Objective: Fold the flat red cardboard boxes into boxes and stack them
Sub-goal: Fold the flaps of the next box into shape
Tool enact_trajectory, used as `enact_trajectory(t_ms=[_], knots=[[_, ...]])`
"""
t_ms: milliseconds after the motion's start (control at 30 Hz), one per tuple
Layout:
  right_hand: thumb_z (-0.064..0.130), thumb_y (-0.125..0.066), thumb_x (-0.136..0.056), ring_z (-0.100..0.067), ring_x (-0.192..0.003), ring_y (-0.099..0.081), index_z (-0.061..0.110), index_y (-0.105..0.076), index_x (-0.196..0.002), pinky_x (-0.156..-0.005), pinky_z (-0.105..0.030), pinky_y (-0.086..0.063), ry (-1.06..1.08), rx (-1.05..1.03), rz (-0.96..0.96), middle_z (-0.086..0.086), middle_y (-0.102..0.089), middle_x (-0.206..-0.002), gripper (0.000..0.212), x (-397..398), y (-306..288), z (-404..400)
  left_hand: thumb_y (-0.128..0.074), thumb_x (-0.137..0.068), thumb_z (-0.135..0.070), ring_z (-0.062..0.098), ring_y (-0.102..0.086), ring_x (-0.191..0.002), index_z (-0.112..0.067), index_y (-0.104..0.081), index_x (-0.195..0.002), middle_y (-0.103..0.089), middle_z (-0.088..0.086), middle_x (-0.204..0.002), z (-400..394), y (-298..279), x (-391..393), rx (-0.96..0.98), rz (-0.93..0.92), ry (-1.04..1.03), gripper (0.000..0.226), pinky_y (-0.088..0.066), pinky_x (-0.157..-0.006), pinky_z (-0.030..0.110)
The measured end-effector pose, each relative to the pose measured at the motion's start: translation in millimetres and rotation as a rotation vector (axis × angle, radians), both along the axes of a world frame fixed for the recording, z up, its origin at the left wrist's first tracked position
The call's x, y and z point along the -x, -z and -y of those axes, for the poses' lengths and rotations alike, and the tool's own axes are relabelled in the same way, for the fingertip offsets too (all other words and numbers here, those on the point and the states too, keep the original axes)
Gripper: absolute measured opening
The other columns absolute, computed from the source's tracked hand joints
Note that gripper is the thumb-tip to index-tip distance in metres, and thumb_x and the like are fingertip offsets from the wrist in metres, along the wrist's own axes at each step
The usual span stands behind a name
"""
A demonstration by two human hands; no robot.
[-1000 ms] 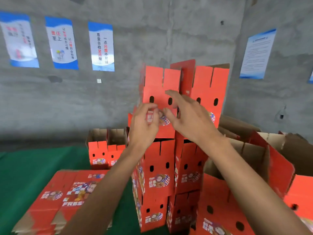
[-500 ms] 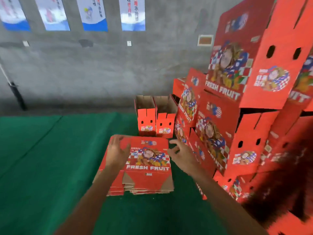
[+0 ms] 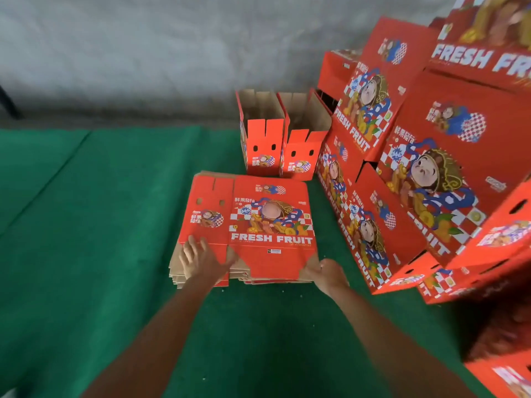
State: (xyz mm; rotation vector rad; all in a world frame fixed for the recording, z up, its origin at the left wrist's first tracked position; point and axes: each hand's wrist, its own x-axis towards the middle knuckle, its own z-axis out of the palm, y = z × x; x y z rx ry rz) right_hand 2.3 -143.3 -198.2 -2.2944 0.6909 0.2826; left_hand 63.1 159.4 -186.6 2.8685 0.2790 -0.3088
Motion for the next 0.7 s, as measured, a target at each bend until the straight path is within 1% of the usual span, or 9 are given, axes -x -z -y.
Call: enact_trajectory(t_ms=[67,133,200,300,367,467,567,633,700], knots=[[0.041,-0.069,-0.094,-0.013,-0.071,-0.056,0.012,-0.055,-0.086,-0.062,-0.030,-0.048,0.001,0.035,-0.015,-0.001,-0.057,-0.085,0.033,0.5,8.2,-1.7,-0.029,-0.087,-0.090,0.042,-0.002,-0.157,-0.005,-0.010,-0.162,0.003,0.023,-0.170,0.8,5.8,1.4,0.032,0.030,-0.006,0.116,-0.007,-0.125,0.055],[0.044,-0.067,-0.096,-0.020,-0.082,-0.060,0.007,-0.058,-0.098,-0.074,-0.035,-0.054,-0.007,0.076,-0.031,-0.010,-0.061,-0.102,0.038,0.9,14.6,-6.8,-0.028,-0.089,-0.087,0.042,-0.004,-0.156,-0.001,-0.013,-0.161,-0.001,0.024,-0.170,-2.1,10.3,6.6,0.039,0.032,-0.010,0.113,-0.010,-0.125,0.056],[0.044,-0.066,-0.096,-0.024,-0.083,-0.060,0.004,-0.061,-0.106,-0.073,-0.036,-0.052,0.006,0.077,-0.041,-0.016,-0.062,-0.113,0.042,-0.9,15.8,-13.7,-0.028,-0.091,-0.085,0.045,-0.006,-0.155,0.004,-0.019,-0.159,-0.005,0.027,-0.168,-6.5,11.0,6.7,0.001,0.010,0.000,0.112,-0.014,-0.125,0.057],[0.045,-0.065,-0.096,-0.027,-0.096,-0.066,0.004,-0.063,-0.109,-0.078,-0.036,-0.058,0.021,0.116,-0.039,-0.016,-0.061,-0.116,0.043,-1.9,13.0,-18.3,-0.041,-0.097,-0.073,0.048,-0.017,-0.152,0.003,-0.040,-0.150,-0.018,0.030,-0.164,-4.2,2.5,-1.2,-0.055,-0.039,0.060,0.093,-0.027,-0.122,0.058],[0.047,-0.066,-0.095,-0.025,-0.103,-0.061,0.007,-0.061,-0.117,-0.081,-0.034,-0.057,0.065,0.152,-0.010,-0.013,-0.054,-0.121,0.045,4.0,9.9,-19.5,-0.053,-0.097,-0.064,0.045,-0.030,-0.146,-0.001,-0.055,-0.134,-0.032,0.027,-0.158,1.2,-5.2,-2.0,-0.059,-0.043,0.088,0.073,-0.038,-0.117,0.058],[0.045,-0.069,-0.093,-0.024,-0.105,-0.058,0.012,-0.059,-0.127,-0.078,-0.035,-0.053,0.127,0.151,0.094,-0.011,-0.052,-0.121,0.049,12.9,7.2,-22.2,-0.058,-0.097,-0.050,0.036,-0.051,-0.127,-0.005,-0.062,-0.117,-0.052,0.019,-0.136,5.6,-17.9,1.6,0.028,0.034,0.087,0.049,-0.051,-0.104,0.056],[0.037,-0.071,-0.091,-0.020,-0.088,-0.066,0.019,-0.058,-0.118,-0.068,-0.037,-0.058,0.233,-0.124,0.292,-0.003,-0.064,-0.109,0.034,19.5,-0.9,-24.3,-0.058,-0.100,-0.036,0.023,-0.065,-0.091,-0.007,-0.064,-0.101,-0.062,0.010,-0.107,5.7,-33.7,8.6,0.181,0.174,0.074,0.029,-0.060,-0.078,0.040],[0.026,-0.072,-0.091,-0.020,-0.080,-0.072,0.028,-0.057,-0.112,-0.063,-0.038,-0.063,0.285,-0.330,0.431,0.002,-0.071,-0.099,0.025,25.3,-13.3,-26.5,-0.056,-0.100,-0.023,0.014,-0.062,-0.065,-0.010,-0.062,-0.093,-0.063,0.002,-0.083,6.4,-48.2,13.7,0.311,0.252,0.042,0.016,-0.052,-0.055,0.026],[0.019,-0.071,-0.090,-0.013,-0.081,-0.073,0.034,-0.062,-0.109,-0.061,-0.025,-0.061,0.282,-0.415,0.550,0.010,-0.074,-0.092,0.026,29.0,-31.1,-29.2,-0.051,-0.099,-0.015,0.011,-0.055,-0.056,-0.012,-0.058,-0.082,-0.058,-0.001,-0.069,2.6,-68.4,16.4,0.347,0.289,0.025,0.018,-0.038,-0.048,0.023]])
